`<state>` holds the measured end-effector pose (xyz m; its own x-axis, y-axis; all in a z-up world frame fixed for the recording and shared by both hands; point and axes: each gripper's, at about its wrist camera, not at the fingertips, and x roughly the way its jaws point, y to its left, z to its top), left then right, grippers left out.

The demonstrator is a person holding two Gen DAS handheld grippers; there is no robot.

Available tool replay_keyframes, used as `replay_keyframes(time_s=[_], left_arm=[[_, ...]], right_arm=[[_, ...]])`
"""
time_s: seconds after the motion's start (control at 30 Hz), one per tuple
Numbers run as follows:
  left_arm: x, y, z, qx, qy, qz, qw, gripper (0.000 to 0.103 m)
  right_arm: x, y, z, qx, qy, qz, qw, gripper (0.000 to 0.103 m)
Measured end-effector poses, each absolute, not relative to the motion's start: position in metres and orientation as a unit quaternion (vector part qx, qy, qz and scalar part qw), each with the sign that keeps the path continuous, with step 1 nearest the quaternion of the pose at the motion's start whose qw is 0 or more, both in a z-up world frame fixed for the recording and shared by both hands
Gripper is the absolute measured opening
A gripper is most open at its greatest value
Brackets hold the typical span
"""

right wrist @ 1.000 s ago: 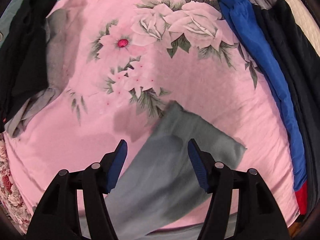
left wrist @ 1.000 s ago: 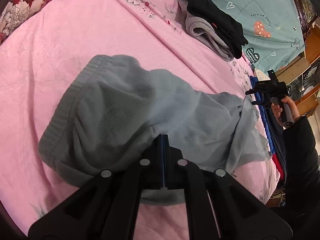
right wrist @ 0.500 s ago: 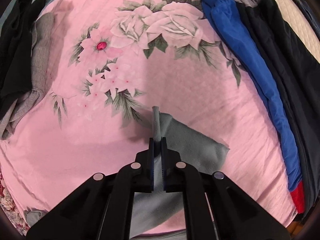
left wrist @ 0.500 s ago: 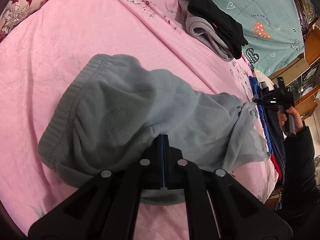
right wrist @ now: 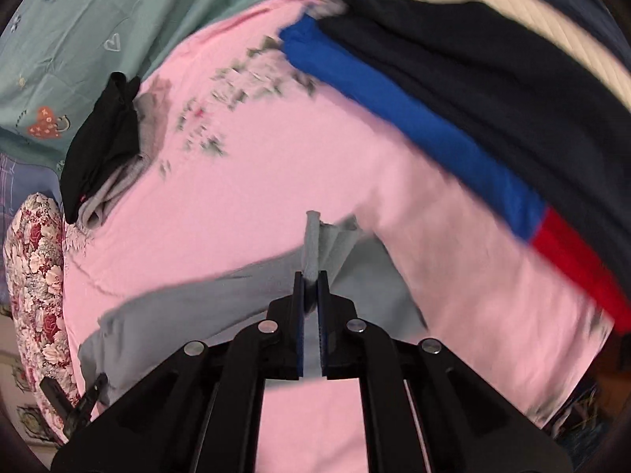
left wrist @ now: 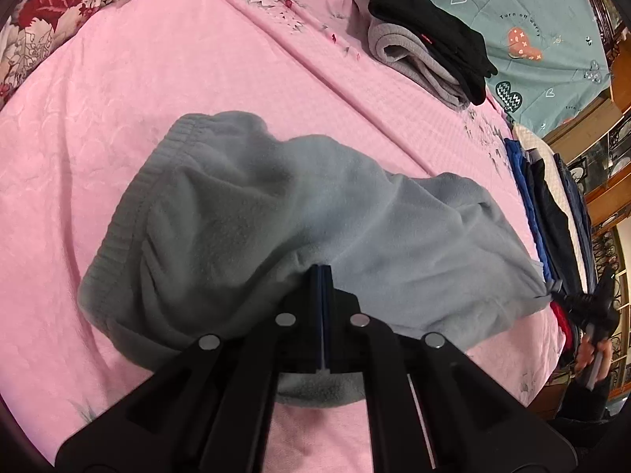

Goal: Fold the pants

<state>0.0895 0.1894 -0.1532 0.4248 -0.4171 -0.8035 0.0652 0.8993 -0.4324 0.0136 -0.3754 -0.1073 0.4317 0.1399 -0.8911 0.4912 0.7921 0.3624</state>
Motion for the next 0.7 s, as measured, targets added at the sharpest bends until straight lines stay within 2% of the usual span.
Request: replay_keyframes(time_s=[0.07,0.17,0.2,0.23,0.3,0.47,0.7], left_arm=[[0.09,0.186,-0.152,-0.159,0.52,-0.139,0.828,0.003],[0.088,0.181,-0.149,-0.141,0.518,-0.129,0.834,0.003],[0.087,0.18,-0.149,-0.137,0.515,-0.125,0.837,0.003],[0.085,0.179,-0.149,-0.136,0.512,-0.121,0.839,0.003],[0.084,0.179,-0.149,-0.137,0.509,-0.116,0.842,0.003],[0.086,0.183,-0.15,-0.153,0.515,-0.119,0.835,0.003],[0.085,0.187,-0.152,-0.169,0.517,-0.12,0.83,0.003]], right_arm=[[-0.004,-0.379,-0.138,0.316,0.531,-0.114,0.778,0.006],[-0.02,-0.387,-0.14,0.333,0.514,-0.091,0.786,0.005],[-0.021,-0.387,-0.136,0.33,0.514,-0.087,0.787,0.012],[-0.024,-0.389,-0.131,0.322,0.513,-0.094,0.79,0.023],[-0.029,-0.393,-0.12,0.3,0.51,-0.117,0.797,0.032],[-0.015,-0.407,-0.097,0.274,0.49,-0.114,0.82,0.032],[0.056,-0.4,-0.118,0.216,0.553,-0.036,0.804,0.034]])
